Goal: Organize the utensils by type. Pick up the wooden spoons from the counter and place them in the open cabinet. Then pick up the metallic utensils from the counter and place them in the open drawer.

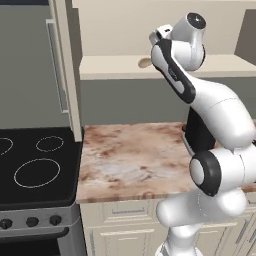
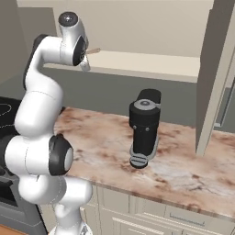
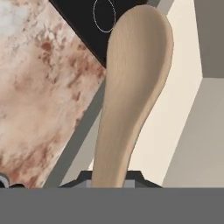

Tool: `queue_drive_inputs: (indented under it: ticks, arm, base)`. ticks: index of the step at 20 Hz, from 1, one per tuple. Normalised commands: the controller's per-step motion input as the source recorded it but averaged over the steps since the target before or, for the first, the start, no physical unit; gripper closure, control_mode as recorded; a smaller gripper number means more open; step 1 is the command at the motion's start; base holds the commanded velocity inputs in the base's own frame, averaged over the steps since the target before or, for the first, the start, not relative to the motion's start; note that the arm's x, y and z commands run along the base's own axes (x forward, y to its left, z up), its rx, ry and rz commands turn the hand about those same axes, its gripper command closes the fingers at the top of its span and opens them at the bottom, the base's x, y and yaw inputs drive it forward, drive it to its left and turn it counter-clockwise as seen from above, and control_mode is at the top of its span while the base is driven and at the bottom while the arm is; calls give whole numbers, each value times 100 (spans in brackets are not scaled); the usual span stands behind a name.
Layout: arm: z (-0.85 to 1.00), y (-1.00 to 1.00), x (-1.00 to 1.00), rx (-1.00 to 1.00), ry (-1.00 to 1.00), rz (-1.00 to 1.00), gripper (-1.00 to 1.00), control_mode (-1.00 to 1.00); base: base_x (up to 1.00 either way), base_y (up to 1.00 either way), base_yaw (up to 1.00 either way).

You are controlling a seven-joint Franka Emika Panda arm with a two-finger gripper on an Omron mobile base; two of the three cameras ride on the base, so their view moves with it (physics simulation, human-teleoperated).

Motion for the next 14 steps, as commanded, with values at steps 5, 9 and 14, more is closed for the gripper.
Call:
queue_drive_inputs:
  ticks: [5, 9, 14]
  arm:
    - [0, 0, 27, 0, -1, 16, 100, -100]
    - [0, 0, 27, 0, -1, 16, 100, -100]
    - [5, 0, 31, -2, 0, 8, 100, -100]
  base:
    - [0, 0, 0]
    - [0, 0, 0]
    - [0, 0, 0]
